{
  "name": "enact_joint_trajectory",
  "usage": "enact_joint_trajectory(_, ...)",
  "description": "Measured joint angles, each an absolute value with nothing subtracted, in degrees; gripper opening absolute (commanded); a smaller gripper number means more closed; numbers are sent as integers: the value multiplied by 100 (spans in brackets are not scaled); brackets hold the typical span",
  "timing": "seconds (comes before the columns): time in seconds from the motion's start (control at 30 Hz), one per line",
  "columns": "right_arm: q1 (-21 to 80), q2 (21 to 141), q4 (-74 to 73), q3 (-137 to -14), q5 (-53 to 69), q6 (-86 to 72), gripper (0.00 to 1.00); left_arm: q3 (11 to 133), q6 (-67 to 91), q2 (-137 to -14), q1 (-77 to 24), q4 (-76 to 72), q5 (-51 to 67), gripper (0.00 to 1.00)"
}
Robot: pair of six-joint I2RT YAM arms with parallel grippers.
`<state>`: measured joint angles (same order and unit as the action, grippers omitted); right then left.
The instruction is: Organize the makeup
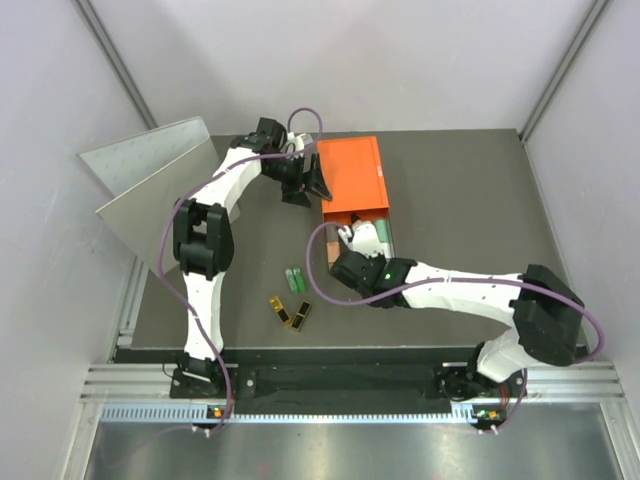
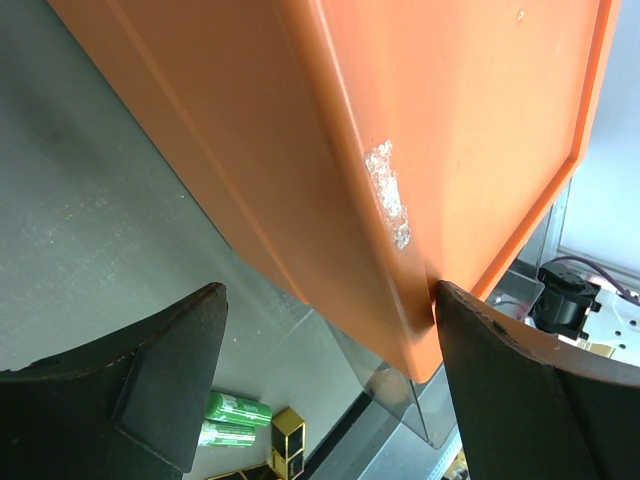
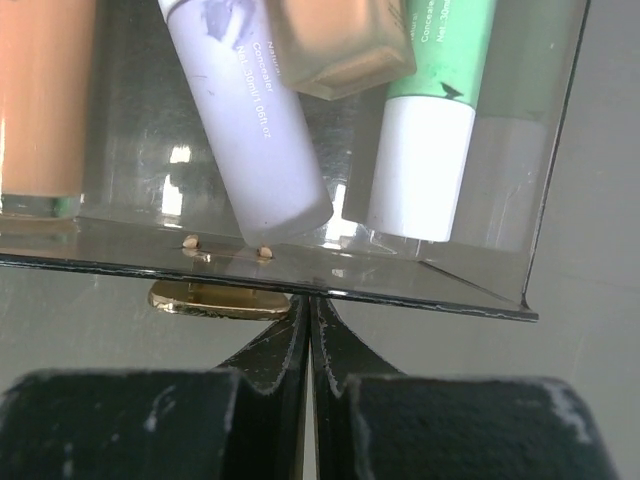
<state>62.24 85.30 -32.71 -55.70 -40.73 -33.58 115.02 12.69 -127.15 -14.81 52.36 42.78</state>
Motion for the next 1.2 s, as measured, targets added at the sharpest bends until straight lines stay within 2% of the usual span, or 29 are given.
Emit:
enact_joint_trajectory(0.53, 5905, 9218, -2790, -6434, -4816, -2694, 0, 11509, 1229, -12715, -1476, 5264, 4261, 88)
enact_joint_trajectory(0.93, 5133, 10016, -2084, -7301, -4755, -2250, 0, 11509, 1227, -12715, -1476, 5266, 4261, 88)
enact_joint_trajectory(1.2, 5050, 10370, -2484, -7859, -4670, -2143, 0, 11520, 1229, -12715, -1452, 5256, 4237, 88)
